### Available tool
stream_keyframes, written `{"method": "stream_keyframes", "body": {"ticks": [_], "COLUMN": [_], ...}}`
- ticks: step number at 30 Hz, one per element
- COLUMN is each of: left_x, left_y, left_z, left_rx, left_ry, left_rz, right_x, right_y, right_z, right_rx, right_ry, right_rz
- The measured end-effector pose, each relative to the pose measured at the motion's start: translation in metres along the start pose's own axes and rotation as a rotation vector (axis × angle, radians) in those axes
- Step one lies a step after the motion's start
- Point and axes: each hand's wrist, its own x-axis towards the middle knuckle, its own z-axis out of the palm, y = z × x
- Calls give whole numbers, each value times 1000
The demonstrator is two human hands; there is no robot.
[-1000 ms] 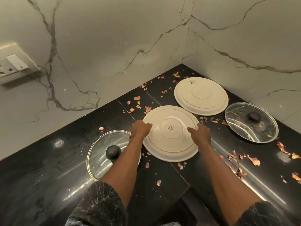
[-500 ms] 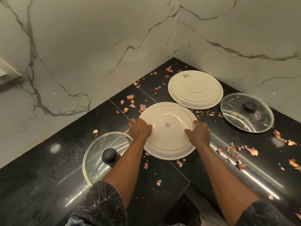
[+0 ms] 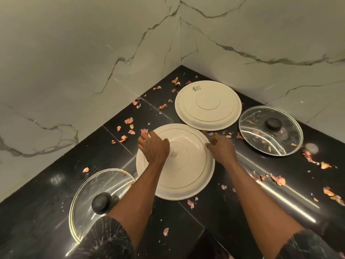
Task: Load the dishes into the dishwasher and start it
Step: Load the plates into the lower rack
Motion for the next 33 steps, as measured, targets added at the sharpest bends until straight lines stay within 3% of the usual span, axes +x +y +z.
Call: {"method": "stream_keyframes", "body": {"ticks": [3,5,8,13,19,27,33], "left_x": [15,28,54,83,95,108,70], "left_y": [36,63,94,121,131,116,82], "left_z": [7,10,14,23,26,22,-13], "left_rx": [-105,-232,-428,-592,-722,-718,-890], "left_ry": [-67,-200,-379,-428,-435,-440,-528], "left_rz": [167,190,38,-124,-285,-290,-212], "right_x": [32,61,110,181,218,233,142], "right_y": [-1,-2,-4,0,7,31,18], "right_z": [-14,-27,-49,-76,-84,-86,-92], "right_rx": [62,56,-68,-205,-36,207,638], "right_ry": [133,178,195,20,33,47,46], "right_rz": [-20,-16,38,146,201,205,214]}}
